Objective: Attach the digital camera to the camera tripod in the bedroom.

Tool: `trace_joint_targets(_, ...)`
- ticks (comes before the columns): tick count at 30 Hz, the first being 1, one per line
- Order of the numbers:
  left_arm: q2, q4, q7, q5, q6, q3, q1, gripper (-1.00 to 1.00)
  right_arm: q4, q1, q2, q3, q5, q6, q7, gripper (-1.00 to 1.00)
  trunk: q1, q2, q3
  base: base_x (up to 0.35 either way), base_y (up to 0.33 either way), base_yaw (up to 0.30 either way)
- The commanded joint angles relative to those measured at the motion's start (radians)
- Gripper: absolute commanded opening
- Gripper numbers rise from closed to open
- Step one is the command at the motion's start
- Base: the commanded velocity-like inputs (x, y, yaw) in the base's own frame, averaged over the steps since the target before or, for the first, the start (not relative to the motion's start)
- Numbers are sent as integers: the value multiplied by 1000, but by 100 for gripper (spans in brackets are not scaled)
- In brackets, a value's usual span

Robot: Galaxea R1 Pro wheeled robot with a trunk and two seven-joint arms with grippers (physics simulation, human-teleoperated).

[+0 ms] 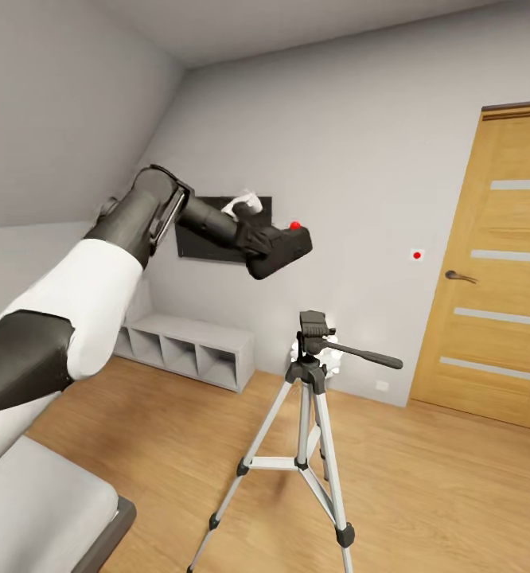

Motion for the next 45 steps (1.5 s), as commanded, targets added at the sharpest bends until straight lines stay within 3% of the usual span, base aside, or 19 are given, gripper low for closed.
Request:
trace_joint_targets(1,-11,25,-22,-10,9,-50,0,-100,3,-1,1,6,-3,-4,-1,100,0,-1,0,0,0,0)
trace_joint_targets(2,-23,45,-43,-10,9,-92,4,-100,3,-1,1,6,-3,-4,-1,100,0,-1,0,0,0,0)
trace_joint_targets(6,-41,55,-86,-9,9,-127,14,-100,3,-1,1,6,-3,-4,-1,100,0,-1,0,0,0,0)
trace_joint_targets(11,-47,58,-176,-9,9,-139,18,-100,3,-1,1,6,-3,-4,-1,100,0,-1,0,0,0,0)
trace_joint_targets(15,-49,46,-285,-8,9,-141,19,-100,3,-1,1,6,-3,-4,-1,100,0,-1,0,0,0,0)
trace_joint_targets(21,-48,2,-285,-5,9,-141,19,-100,3,-1,1,6,-2,-5,-1,100,0,-1,0,0,0,0)
trace_joint_targets(26,-28,-13,-285,-4,9,-116,19,-100,3,-1,1,6,-3,-7,-1,100,0,-1,0,0,0,0)
trace_joint_targets(32,18,-129,-285,-2,9,-1,20,-100,3,-1,1,6,-2,-10,-1,100,0,-1,0,0,0,0)
trace_joint_targets(42,23,-161,-285,-2,9,14,37,-100,3,-1,1,6,-3,-11,-1,100,0,-1,0,0,0,0)
trace_joint_targets(45,23,-163,-285,-2,9,12,86,-100,3,-1,1,6,-3,-12,-1,100,0,-1,0,0,0,0)
